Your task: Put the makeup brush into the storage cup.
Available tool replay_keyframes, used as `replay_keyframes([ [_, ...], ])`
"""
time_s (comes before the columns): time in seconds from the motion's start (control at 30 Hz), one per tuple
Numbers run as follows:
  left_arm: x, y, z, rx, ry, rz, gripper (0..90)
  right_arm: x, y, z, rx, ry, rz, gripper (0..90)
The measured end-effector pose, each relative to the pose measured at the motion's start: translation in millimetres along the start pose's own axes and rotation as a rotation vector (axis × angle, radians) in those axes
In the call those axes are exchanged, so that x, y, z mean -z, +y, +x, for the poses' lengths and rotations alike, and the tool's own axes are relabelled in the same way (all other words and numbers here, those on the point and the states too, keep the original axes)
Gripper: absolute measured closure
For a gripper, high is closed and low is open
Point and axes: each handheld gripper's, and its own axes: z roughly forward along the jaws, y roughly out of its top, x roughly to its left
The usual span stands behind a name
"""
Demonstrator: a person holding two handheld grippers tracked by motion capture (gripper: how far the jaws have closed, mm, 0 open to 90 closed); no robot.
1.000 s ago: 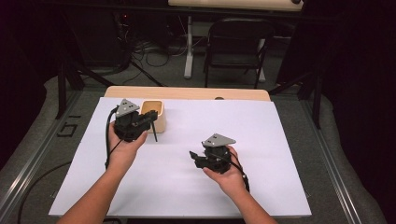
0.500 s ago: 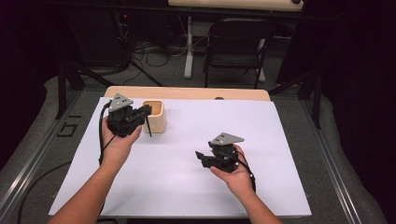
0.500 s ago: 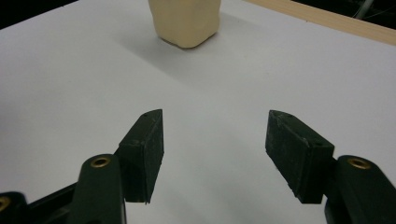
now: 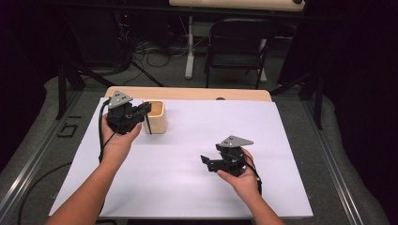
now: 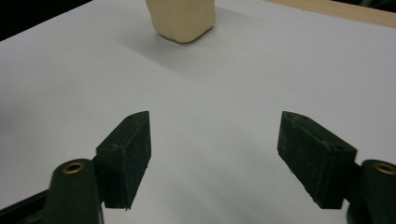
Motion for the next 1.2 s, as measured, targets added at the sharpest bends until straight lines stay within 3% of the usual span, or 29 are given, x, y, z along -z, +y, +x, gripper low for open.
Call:
replay_keyframes([
  [0.27,-4.3,2.1,0.5,0.005,0.000,-0.003,83.5,-1.5,-4.3,-3.9,-0.013,0.002,0.022,16.9],
  [0.53,-6.8,5.9,0.1,0.001,-0.003,-0.012,83.5,-2.3,-5.8,-1.8,0.019,-0.011,0.018,16.4],
  [1.2,-14.7,16.5,7.5,0.004,0.025,-0.019,83.5,0.0,-11.1,-1.2,0.030,-0.042,-0.003,15.9],
])
